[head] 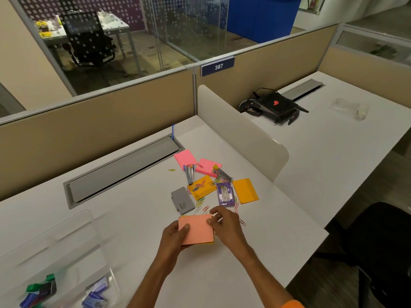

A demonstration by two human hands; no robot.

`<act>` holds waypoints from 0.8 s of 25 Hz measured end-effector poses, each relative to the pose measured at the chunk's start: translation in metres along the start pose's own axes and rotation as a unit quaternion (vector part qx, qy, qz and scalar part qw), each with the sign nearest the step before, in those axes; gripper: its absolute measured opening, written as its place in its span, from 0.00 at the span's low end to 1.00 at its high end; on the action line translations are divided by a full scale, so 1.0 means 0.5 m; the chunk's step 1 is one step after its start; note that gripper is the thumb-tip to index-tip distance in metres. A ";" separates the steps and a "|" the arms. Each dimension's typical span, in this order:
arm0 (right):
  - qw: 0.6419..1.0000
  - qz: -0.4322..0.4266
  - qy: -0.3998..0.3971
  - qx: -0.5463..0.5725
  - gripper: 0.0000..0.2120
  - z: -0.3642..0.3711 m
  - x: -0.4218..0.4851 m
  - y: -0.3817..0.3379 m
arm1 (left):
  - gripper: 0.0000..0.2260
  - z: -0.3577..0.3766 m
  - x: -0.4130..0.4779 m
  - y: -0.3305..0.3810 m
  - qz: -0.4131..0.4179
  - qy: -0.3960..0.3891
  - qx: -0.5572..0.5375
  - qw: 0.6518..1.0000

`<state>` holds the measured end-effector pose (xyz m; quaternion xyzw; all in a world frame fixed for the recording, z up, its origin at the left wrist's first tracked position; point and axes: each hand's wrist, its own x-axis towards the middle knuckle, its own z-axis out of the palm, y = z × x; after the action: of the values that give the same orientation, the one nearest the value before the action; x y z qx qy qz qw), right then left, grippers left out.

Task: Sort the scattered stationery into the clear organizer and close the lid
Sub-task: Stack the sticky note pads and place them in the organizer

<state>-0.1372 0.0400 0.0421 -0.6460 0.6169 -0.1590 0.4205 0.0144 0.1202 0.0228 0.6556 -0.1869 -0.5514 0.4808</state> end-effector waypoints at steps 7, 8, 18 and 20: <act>0.966 0.135 0.174 -0.134 0.23 -0.128 0.130 0.095 | 0.16 -0.023 0.020 -0.023 0.013 0.008 -0.017 1.000; 0.960 0.156 0.173 -0.156 0.26 -0.135 0.146 0.101 | 0.16 -0.024 0.021 -0.025 0.012 0.009 -0.018 1.000; 0.959 0.199 0.140 -0.148 0.32 -0.136 0.203 0.118 | 0.14 -0.030 0.031 -0.026 0.007 0.025 -0.026 0.999; 0.966 0.188 0.144 -0.105 0.27 -0.141 0.203 0.126 | 0.13 -0.030 0.032 -0.027 0.003 0.026 -0.030 0.999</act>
<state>-0.2109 -0.0716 0.0056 -0.5293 0.7944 -0.1027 0.2798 0.0292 0.1206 0.0017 0.6545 -0.1595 -0.5383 0.5064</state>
